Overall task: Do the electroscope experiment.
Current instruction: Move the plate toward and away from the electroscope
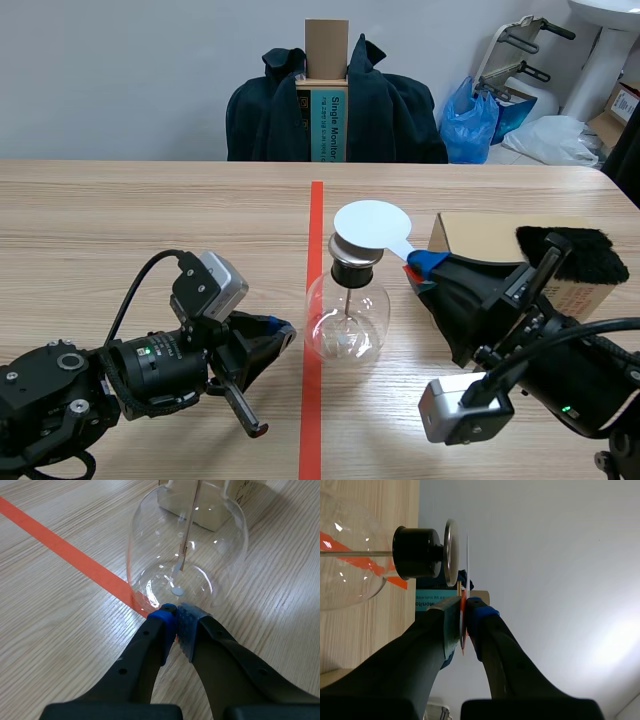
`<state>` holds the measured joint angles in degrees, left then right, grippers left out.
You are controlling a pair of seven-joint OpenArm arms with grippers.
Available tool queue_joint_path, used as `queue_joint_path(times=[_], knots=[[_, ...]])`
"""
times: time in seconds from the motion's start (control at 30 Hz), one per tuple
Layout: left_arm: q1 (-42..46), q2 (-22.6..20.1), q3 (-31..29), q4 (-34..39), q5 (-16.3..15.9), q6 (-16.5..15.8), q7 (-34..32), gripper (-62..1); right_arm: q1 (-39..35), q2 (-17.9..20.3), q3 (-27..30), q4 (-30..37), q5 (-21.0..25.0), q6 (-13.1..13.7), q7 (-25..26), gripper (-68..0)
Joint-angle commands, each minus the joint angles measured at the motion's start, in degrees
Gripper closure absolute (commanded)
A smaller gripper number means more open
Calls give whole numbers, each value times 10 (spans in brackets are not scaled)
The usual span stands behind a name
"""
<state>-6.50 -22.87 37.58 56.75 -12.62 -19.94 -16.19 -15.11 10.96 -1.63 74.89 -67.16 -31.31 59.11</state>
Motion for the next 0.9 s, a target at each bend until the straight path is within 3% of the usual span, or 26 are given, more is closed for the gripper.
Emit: queue_joint_path(times=[0.0,0.23,0.53,0.87], knots=[[-3,2,-3,10,-6,-1,-9,-19,8,6,2,14,2,-8,5,-8],[-3,2,-3,10,-6,-1,-8,-19,8,6,2,14,-3,-8,35,-8],[-3,2,-3,10,-6,-1,-8,-19,8,6,2,14,-4,-8,35,-8],[-3,2,-3,10,-6,-1,-8,-19,8,6,2,14,-4,-8,-74,-8]])
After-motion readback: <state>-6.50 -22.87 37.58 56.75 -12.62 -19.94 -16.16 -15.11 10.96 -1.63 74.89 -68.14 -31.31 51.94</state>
